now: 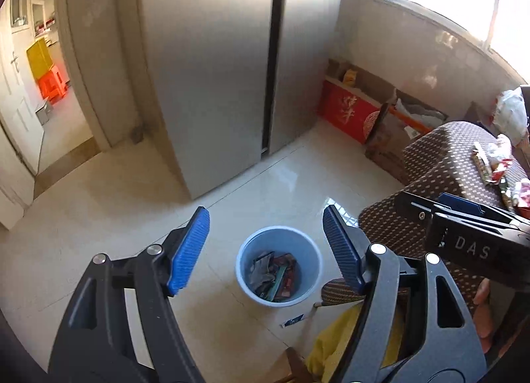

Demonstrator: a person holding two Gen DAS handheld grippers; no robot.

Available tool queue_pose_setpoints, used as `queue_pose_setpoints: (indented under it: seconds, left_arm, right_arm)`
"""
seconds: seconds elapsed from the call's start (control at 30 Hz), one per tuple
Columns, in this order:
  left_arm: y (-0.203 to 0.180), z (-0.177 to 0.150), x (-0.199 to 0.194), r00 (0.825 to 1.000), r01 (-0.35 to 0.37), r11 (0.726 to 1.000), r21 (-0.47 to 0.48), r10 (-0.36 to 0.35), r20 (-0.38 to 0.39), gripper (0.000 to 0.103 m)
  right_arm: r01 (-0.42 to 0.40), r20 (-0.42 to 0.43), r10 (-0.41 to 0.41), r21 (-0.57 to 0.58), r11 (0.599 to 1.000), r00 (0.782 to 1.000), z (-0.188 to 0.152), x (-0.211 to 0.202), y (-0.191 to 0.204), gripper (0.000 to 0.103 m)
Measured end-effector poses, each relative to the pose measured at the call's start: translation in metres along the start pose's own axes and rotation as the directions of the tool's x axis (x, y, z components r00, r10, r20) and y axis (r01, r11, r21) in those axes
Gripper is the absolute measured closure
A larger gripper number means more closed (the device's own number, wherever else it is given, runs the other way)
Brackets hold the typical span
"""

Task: Collect trash
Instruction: 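Carry both items to the blue bucket and open both grippers, then move both grippers back over the table, then grasp the dark snack bag with the right gripper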

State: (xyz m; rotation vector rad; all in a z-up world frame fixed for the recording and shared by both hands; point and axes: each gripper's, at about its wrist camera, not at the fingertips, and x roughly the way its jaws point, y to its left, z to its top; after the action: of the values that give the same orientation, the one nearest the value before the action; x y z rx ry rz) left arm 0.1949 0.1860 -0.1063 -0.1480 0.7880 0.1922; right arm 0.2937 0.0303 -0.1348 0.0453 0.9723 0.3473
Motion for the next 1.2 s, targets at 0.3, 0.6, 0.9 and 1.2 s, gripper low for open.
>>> queue_pose_setpoints:
  seconds: [0.3,0.6,0.9,1.2]
  left_arm:
    - [-0.053,0.008,-0.016,0.996,0.086,0.994,0.064,-0.088,0.033,0.029]
    - [-0.114,0.013,-0.013,0.982,0.184,0.972,0.147,-0.188,0.011,0.023]
    - [-0.157,0.016,0.002,0.97,0.244,0.952,0.187,-0.239,-0.049,0.021]
    - [-0.189,0.021,0.008,0.957,0.289,0.931,0.223,-0.277,-0.086,0.019]
  right_arm:
    - [0.101,0.082,-0.111,0.119,0.988,0.99,0.001,-0.042,-0.068,0.025]
    - [0.218,0.065,-0.244,0.279,0.935,0.968,-0.002,-0.061,-0.157,0.025]
    - [0.272,-0.014,-0.279,0.279,0.921,0.96,0.0,-0.042,-0.21,0.026]
    - [0.23,0.03,-0.241,0.206,0.951,0.97,0.012,-0.052,-0.216,0.078]
